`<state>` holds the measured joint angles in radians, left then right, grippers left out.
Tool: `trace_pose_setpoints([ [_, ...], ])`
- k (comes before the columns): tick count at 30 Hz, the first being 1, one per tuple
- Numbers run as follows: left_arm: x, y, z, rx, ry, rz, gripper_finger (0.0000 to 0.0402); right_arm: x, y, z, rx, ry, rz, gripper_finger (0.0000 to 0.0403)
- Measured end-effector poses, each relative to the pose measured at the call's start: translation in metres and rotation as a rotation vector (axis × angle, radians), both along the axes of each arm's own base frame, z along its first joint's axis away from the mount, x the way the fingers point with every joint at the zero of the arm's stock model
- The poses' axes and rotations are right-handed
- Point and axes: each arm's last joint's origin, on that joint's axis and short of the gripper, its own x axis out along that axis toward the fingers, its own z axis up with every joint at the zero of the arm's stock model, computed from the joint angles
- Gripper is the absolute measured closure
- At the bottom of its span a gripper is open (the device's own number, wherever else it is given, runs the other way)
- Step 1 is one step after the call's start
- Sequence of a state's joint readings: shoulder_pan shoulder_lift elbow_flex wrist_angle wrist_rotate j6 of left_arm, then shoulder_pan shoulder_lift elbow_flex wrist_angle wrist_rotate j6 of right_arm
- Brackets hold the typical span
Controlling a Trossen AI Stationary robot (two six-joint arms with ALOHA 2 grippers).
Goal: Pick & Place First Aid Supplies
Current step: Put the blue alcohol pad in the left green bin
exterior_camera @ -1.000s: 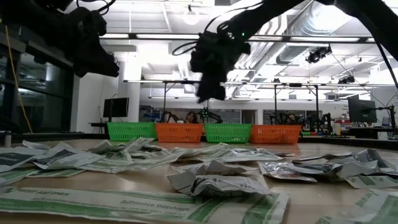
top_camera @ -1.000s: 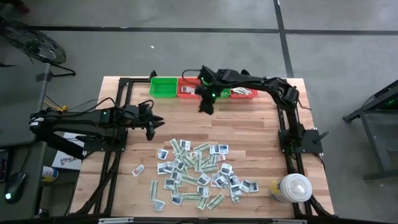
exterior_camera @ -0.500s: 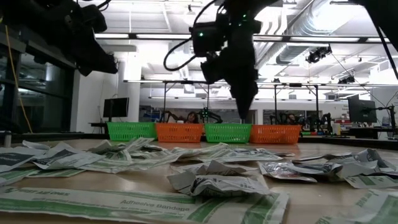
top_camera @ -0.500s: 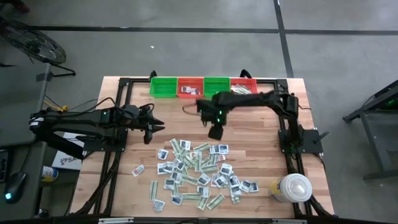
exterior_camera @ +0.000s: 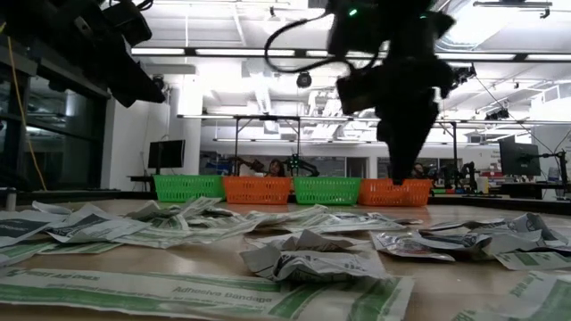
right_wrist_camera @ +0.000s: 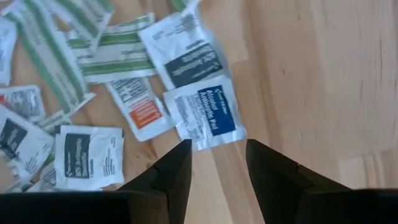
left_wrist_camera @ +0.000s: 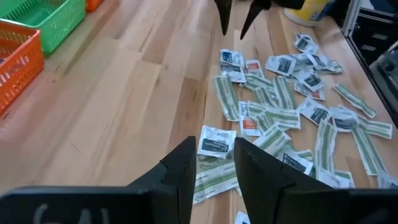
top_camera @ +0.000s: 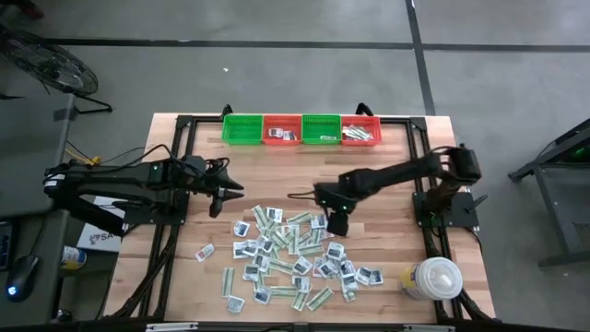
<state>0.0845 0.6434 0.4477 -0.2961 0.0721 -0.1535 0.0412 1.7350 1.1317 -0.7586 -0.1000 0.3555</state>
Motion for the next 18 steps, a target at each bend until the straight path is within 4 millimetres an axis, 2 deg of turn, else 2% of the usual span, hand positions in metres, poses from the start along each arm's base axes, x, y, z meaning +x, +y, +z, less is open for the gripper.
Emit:
trace_pose_setpoints([
  [3,0.000,0.000,0.000,-0.004,0.001,-0.007,0.0294,-0.010,0.006,-0.006,-0.029,-0.039,0.021,0.0258],
  [8,0.000,-0.001,0.000,-0.014,0.000,-0.026,0.0294,-0.024,0.020,-0.032,-0.062,-0.083,0.128,0.0258],
  [11,0.000,-0.001,0.000,-0.015,0.000,-0.028,0.0294,-0.029,0.023,-0.041,-0.117,-0.095,0.135,0.0258],
  [18,0.000,-0.001,0.000,-0.022,0.000,-0.025,0.0294,-0.025,0.023,-0.037,-0.166,-0.122,0.172,0.0258],
])
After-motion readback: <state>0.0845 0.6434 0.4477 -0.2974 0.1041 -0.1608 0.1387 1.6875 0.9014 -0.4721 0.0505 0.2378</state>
